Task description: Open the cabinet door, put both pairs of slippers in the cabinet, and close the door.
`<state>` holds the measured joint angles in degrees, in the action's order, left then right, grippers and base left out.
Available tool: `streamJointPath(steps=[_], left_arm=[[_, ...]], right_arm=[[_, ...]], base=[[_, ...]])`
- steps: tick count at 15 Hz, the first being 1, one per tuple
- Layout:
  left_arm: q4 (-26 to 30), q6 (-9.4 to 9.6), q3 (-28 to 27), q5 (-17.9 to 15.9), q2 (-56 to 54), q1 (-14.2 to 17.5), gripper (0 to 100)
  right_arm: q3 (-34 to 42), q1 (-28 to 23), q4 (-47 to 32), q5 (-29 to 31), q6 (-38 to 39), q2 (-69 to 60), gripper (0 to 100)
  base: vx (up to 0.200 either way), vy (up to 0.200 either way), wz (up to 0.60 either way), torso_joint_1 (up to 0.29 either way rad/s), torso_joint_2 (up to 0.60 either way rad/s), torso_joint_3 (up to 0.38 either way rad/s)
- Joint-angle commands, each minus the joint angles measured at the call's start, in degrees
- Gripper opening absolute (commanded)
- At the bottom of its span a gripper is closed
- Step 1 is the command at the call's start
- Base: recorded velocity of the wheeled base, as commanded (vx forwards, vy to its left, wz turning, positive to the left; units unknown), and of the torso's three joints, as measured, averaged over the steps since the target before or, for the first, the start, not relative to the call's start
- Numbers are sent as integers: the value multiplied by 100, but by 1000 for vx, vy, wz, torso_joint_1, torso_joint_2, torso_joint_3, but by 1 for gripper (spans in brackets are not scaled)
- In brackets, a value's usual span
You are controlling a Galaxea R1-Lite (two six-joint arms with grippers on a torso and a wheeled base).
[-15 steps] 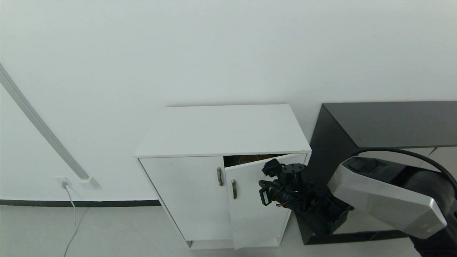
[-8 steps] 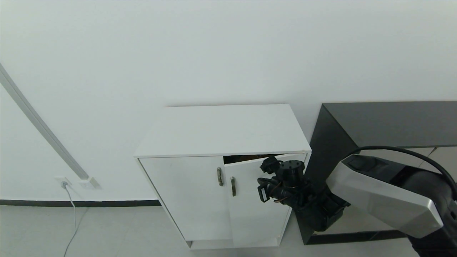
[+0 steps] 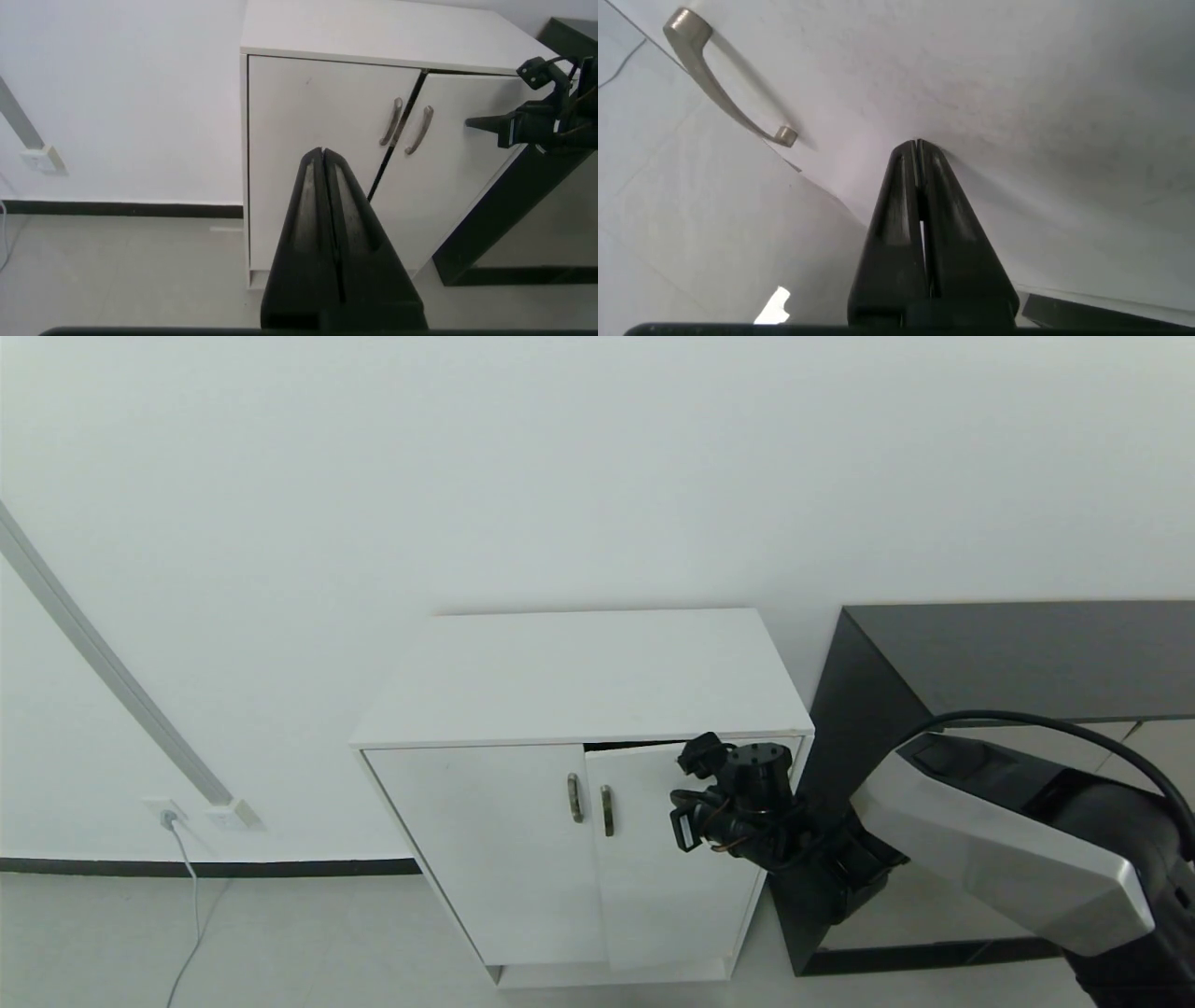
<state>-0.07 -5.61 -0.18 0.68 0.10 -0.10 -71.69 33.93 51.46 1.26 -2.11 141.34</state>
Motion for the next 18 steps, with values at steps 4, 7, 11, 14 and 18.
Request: streamJointPath(steps=[4, 7, 11, 14, 18], left_arm=[[-1, -2, 1, 2, 8, 1, 0], [-1, -2, 1, 2, 8, 1, 0], [-1, -2, 1, 2, 8, 1, 0], [-1, 7, 1, 2, 8, 1, 0], [-1, 7, 1, 2, 8, 1, 0]], right_arm=[[-187, -70, -153, 6, 0, -10, 0], [-231, -88, -171, 15, 0, -1, 0], [-284, -114, -171, 15, 0, -1, 0], [-301, -132, -171, 15, 0, -1, 0], [138, -88, -39, 24, 9, -317, 0]], base=[[0, 0, 0, 0, 0, 0], [0, 0, 0, 0, 0, 0], [0, 0, 0, 0, 0, 0], [0, 0, 0, 0, 0, 0], [0, 0, 0, 0, 0, 0]])
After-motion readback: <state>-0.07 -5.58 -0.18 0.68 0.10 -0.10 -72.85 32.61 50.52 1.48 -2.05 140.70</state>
